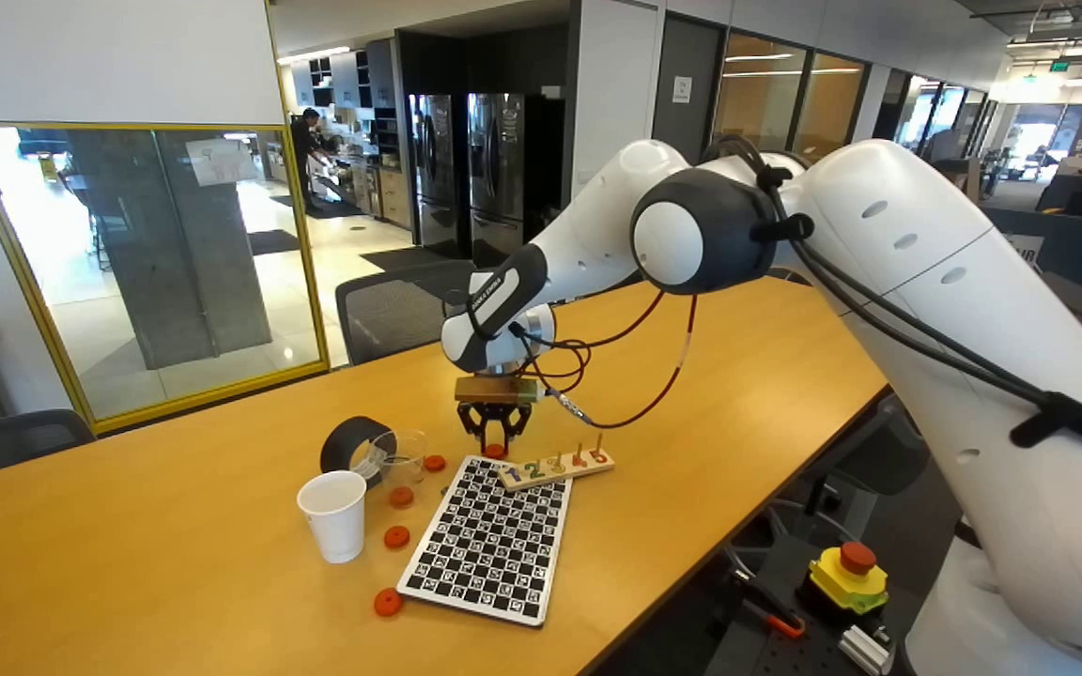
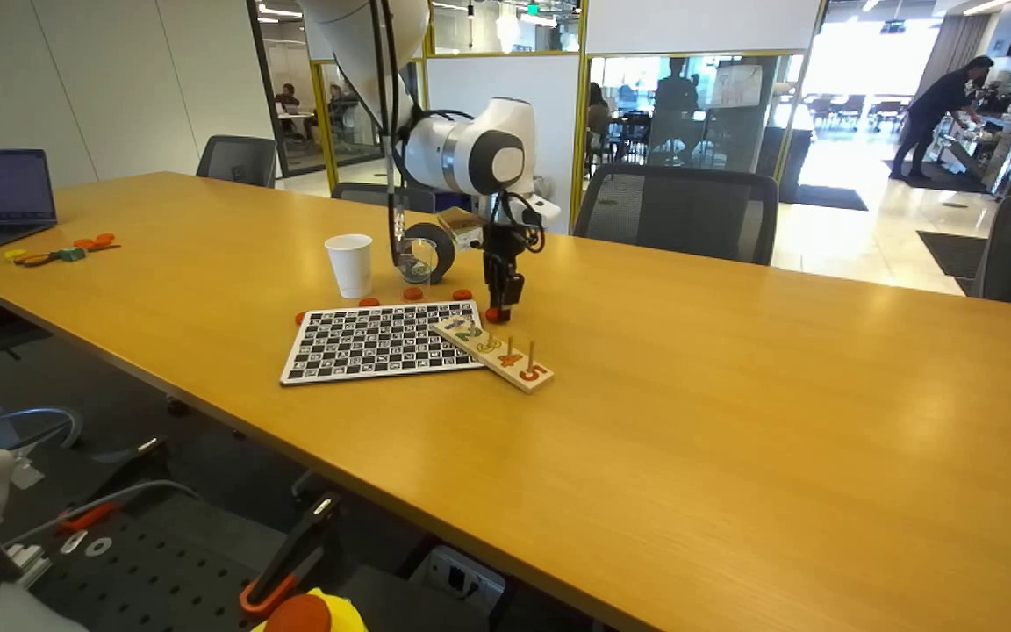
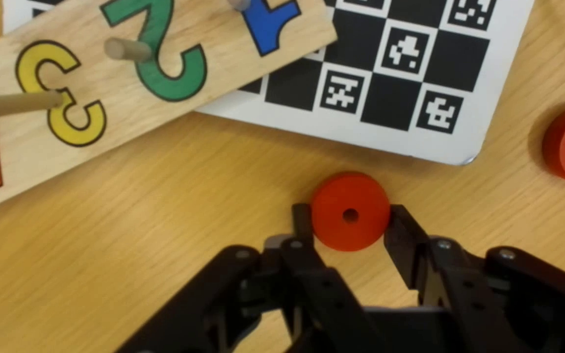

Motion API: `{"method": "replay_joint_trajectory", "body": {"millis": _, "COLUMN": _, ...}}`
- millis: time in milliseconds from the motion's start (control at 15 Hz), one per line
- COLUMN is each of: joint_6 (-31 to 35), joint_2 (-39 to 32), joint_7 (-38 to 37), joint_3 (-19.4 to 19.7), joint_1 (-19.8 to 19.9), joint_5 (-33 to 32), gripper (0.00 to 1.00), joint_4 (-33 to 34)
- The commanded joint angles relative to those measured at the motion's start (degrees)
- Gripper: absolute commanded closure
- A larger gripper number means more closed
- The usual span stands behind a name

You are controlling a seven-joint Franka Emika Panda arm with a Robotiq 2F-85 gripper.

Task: Pick up the orange tokens from the table and put it in the colourless cup. Pick up the blue token and put it in the white cup.

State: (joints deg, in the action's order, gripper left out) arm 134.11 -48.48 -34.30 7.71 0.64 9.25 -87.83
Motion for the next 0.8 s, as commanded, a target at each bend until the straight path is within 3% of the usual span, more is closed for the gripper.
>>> {"method": "replay_joint_trajectory", "body": {"millis": 0, "joint_6": 0.09, "joint_2": 4.66, "joint_7": -0.45, "joint_3": 1.93, "joint_1": -1.90, "joint_5": -2.07, "gripper": 0.80, "joint_4": -1.83}}
{"method": "replay_joint_trajectory", "body": {"millis": 400, "joint_6": 2.51, "joint_2": 12.09, "joint_7": 3.02, "joint_3": 0.08, "joint_1": -5.01, "joint_5": -5.92, "gripper": 0.79, "joint_4": -5.98}}
{"method": "replay_joint_trajectory", "body": {"millis": 733, "joint_6": 3.34, "joint_2": 15.42, "joint_7": 10.26, "joint_3": -4.44, "joint_1": -7.02, "joint_5": -5.38, "gripper": 0.80, "joint_4": -8.57}}
